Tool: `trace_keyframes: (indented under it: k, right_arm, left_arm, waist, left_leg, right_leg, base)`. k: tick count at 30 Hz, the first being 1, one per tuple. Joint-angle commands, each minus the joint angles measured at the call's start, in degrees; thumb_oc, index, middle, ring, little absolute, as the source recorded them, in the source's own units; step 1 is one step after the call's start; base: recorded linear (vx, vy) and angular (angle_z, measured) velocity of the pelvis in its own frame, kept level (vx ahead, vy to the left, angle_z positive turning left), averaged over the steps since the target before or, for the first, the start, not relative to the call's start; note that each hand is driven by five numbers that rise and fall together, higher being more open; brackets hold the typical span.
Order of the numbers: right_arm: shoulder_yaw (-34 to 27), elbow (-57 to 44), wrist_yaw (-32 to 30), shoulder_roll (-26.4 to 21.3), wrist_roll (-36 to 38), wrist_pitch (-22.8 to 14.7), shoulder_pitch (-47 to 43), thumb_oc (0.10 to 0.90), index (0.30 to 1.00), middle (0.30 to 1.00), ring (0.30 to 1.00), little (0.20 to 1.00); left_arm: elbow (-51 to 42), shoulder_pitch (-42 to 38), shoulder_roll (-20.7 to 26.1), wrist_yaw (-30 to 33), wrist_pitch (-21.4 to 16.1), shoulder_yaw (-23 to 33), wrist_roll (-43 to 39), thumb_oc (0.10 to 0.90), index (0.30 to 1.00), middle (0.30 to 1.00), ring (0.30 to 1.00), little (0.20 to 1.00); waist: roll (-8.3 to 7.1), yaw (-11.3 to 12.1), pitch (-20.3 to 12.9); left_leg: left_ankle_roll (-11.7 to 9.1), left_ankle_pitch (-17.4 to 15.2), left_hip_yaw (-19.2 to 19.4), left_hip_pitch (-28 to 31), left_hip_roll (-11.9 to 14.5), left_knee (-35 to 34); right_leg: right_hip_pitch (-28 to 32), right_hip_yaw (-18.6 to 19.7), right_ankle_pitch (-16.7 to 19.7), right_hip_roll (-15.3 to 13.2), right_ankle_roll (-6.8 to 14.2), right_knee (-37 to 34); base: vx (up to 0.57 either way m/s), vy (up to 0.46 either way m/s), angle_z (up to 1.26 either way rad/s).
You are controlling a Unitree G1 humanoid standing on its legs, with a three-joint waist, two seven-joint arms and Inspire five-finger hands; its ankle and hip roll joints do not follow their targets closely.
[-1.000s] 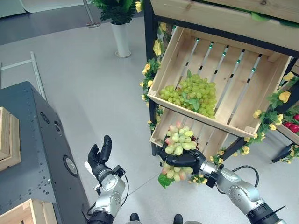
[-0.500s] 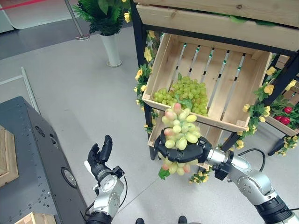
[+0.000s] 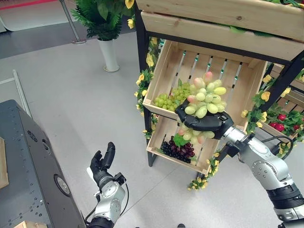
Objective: Pick up the fruits from the basket on one side to the basket on the other side
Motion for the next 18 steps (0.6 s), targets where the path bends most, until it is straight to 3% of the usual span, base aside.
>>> trace_keyframes:
  k: [1,11,15,18]
  right_arm:
    - [-7.0,3.6,-3.6,-2.1,-0.7,-7.8,-10.9,0.4,0.3,0.3,0.3,0.3]
    - [-4.1,19.9,-5.8,-9.8,1.4,-5.7,-20.3,0.4,0.3,0.3,0.3,0.3]
    - [-0.8,30.1,-8.7,-14.1,3.4,-4.3,-28.4,0.4,0.3,0.3,0.3,0.3]
    - [0.0,33.3,-9.9,-14.6,4.1,-4.2,-31.1,0.4,0.3,0.3,0.3,0.3]
  left_arm:
    - [0.6,-6.1,3.8,-0.5,-4.1,-1.3,4.4,0.8,0.9,0.9,0.9,0.9]
    - [-0.9,-5.9,5.1,-1.5,-3.7,-2.3,3.7,0.8,0.9,0.9,0.9,0.9]
    - [-1.5,-5.7,6.0,-2.1,-3.2,-3.1,3.1,0.8,0.9,0.9,0.9,0.9]
    - [-1.7,-5.3,6.4,-2.3,-3.1,-3.6,2.9,0.8,0.9,0.9,0.9,0.9]
  waist:
    - [-1.58,0.6,-3.4]
    - [-2.65,3.1,-3.4]
    - [-2.98,4.5,-3.5]
    - [-3.04,5.1,-3.5]
  left_leg:
    - [1.9,-8.9,-0.5,1.1,-3.8,0.1]
    - [1.6,-9.0,-1.7,1.4,-3.7,0.1]
    - [1.5,-9.1,-2.6,1.7,-3.9,0.1]
    - [1.5,-9.1,-3.0,1.8,-3.9,0.1]
  right_leg:
    - [1.9,-1.7,-3.6,0.4,-1.2,0.1]
    - [3.0,-3.9,-4.0,0.3,-1.5,0.1]
    - [3.8,-5.0,-4.2,0.2,-1.8,0.1]
    - [4.1,-5.4,-4.3,0.3,-1.9,0.1]
  base:
    - [0.0,0.0,0.0]
    - [-0.02,0.005,0.03]
    - [0.0,0.011,0.08]
    - [0.02,0.01,0.15]
